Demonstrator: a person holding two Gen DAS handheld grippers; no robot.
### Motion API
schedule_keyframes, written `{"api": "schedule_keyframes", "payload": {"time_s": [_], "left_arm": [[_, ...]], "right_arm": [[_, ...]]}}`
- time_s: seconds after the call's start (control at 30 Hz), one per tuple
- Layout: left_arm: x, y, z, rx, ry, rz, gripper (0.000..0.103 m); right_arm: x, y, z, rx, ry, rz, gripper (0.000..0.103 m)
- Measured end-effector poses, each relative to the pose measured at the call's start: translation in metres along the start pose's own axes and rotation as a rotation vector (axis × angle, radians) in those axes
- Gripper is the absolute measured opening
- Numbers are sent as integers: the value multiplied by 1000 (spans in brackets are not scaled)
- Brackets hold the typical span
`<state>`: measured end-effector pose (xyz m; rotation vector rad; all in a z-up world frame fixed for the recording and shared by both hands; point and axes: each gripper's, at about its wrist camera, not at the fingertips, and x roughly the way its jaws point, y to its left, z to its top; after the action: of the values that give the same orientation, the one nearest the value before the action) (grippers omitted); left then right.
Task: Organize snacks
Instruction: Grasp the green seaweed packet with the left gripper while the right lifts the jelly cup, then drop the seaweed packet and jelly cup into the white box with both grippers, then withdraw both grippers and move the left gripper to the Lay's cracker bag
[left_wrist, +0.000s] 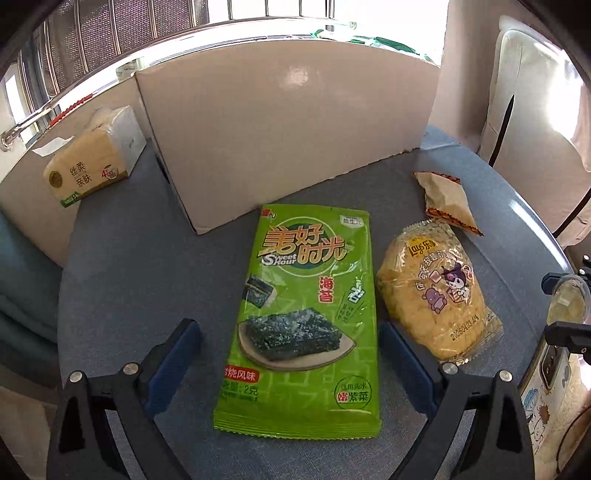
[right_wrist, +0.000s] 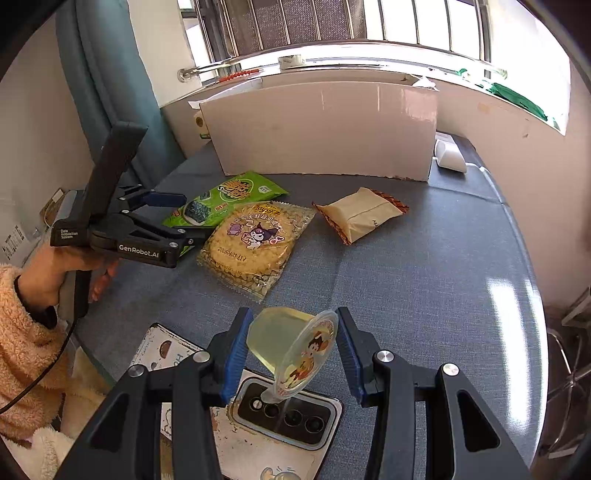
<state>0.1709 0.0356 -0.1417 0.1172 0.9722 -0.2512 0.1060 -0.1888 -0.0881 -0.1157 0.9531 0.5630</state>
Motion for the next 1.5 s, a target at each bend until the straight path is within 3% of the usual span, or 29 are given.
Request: {"api": "schedule_keyframes", "payload": {"time_s": [0.03, 0.07, 0.2, 0.3, 0.5, 0.63, 0.8, 0.97, 1.13, 1.2, 1.23, 1.27, 1.3, 1.33, 1.37, 1.5], "left_arm": [[0, 1, 2, -7, -17, -1, 88], [-2, 1, 4, -2, -30, 3, 71], [-13, 9, 1, -56, -51, -37, 63], [-34, 20, -11, -132, -100, -51, 62], [-105, 37, -15, -301, -308, -169, 62], [-140, 42, 12, -375, -442, -236, 62], [-148, 49, 72, -411, -524, -255, 62], [-123, 60, 137, -421, -490, -218, 62], [-84, 72, 178, -446, -405, -174, 63], [-74, 74, 186, -454, -386, -114, 69], [-69, 76, 188, -457, -364, -109, 80], [-63, 79, 191, -465, -331, -122, 95], [-55, 83, 192, -484, -293, -132, 102], [-52, 85, 191, -495, -276, -133, 103], [-50, 87, 189, -497, -274, -128, 103], [-52, 89, 179, -495, -270, -106, 103]], "right_arm": [[0, 0, 0, 2, 1, 4, 49], [-1, 0, 0, 3, -1, 7, 49], [-3, 0, 0, 4, -13, 18, 49], [-4, -2, 2, 18, -23, 30, 49], [-7, -11, 23, 65, -57, 95, 49], [-15, -24, 65, 113, -125, 161, 49], [-27, -39, 139, 129, -233, 169, 49], [-11, -54, 214, 137, -242, 115, 49], [14, -77, 273, 197, -228, 81, 50], [21, -88, 286, 225, -227, 75, 50], [26, -91, 291, 233, -218, 75, 50], [29, -95, 295, 250, -215, 76, 53], [32, -99, 297, 266, -216, 81, 79], [35, -101, 299, 278, -212, 83, 97], [35, -103, 298, 291, -214, 89, 103], [27, -100, 292, 284, -233, 93, 103]]}}
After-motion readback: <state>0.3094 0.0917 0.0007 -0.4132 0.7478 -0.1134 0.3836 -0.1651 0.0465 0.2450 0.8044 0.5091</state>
